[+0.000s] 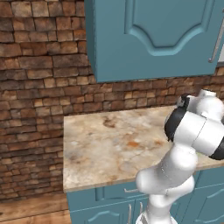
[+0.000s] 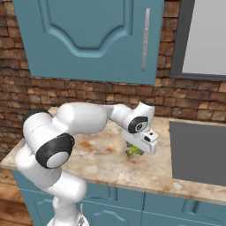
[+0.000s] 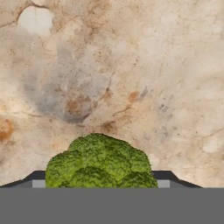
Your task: Place the broccoli in the correct fridge rack based on whether it is a fruit or vegetable. Finally, close the fridge door.
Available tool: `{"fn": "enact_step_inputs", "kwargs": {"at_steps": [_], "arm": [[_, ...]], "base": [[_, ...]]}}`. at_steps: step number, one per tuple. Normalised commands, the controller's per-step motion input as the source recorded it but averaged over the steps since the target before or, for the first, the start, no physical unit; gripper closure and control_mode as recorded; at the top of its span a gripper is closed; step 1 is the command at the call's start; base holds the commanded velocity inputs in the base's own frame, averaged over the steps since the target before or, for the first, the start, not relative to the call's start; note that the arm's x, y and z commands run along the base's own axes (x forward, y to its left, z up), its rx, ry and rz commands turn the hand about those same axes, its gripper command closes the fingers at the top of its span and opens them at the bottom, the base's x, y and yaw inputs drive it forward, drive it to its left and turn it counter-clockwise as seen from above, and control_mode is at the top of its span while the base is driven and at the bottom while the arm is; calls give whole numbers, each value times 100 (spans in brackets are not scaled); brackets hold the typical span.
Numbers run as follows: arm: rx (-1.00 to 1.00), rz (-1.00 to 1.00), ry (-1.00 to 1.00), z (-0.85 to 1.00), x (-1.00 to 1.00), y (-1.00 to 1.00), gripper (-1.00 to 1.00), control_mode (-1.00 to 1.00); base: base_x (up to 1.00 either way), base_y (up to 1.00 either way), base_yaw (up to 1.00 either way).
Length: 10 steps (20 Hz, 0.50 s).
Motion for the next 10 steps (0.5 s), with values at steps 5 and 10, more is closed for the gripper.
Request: {"fn": "enact_step_inputs", "kwargs": {"at_steps": [5,10], "arm": [[-5,-2,-20,79,-71,94,100,-100],[-2,-2,-20,73,-89,77,100,-100]], "base": [[0,0,0],[0,0,0]]}}
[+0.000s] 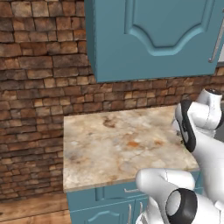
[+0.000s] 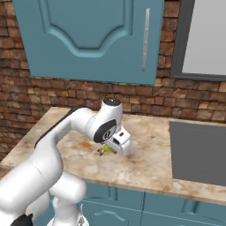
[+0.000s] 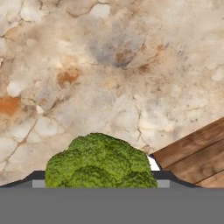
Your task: Place the broccoli in the correct fridge rack based on whether it is a fruit or vegetable. Finally, close the fridge door.
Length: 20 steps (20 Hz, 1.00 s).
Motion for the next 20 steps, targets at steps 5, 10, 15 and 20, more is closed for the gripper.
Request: {"fn": "enact_step_inputs", "kwargs": {"at_steps": [5,10,15,20], "arm": [[0,-2,-3,53,-59,71,100,-100],[0,0,0,8,-4,14,100,-100],[0,-21,0,-1,-59,0,100,-100],[0,-42,-4,0,-32,0,100,-100]], "base": [[0,0,0],[0,0,0],[0,0,0],[0,0,0]]}}
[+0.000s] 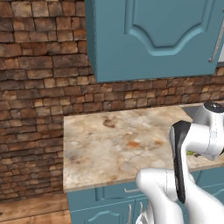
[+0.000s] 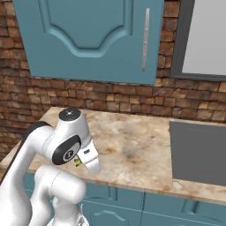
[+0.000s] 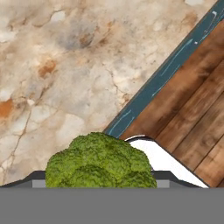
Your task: Place the broccoli in the correct fridge rack based on whether it is a fruit or vegetable. Finally, close the fridge door.
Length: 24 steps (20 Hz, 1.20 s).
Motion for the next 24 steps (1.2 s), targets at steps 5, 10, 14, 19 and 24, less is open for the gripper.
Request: {"fn": "enact_step_inputs", "kwargs": {"at_steps": [5,10,14,19,24], "arm": [[0,-2,0,0,0,0,100,-100],[0,4,0,0,-3,-1,100,-100],[0,0,0,0,0,0,100,-100],[0,-1,0,0,-6,0,100,-100],[0,-10,0,-1,-22,0,100,100]], "base": [[0,0,0],[0,0,0],[0,0,0],[0,0,0],[-38,-9,-40]]}}
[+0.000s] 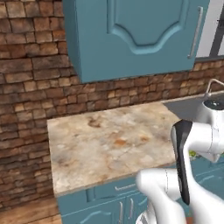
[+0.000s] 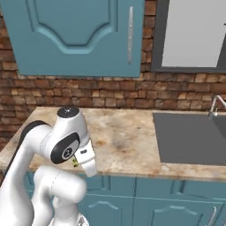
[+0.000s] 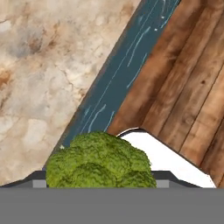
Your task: Place the broccoli in the correct fridge rack based on whether it is a fruit or vegetable. Finally, close the fridge door.
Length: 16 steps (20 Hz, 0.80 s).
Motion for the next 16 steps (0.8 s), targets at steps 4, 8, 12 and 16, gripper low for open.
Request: {"fn": "enact_step_inputs", "kwargs": {"at_steps": [4,8,12,16], "arm": [[0,0,0,0,0,0,100,100],[0,0,0,0,0,0,100,100],[0,0,0,0,0,0,100,100],[0,0,0,0,0,0,100,100]], "base": [[-38,-5,-80],[-8,-29,-80],[0,-56,-78],[0,-70,-75]]}}
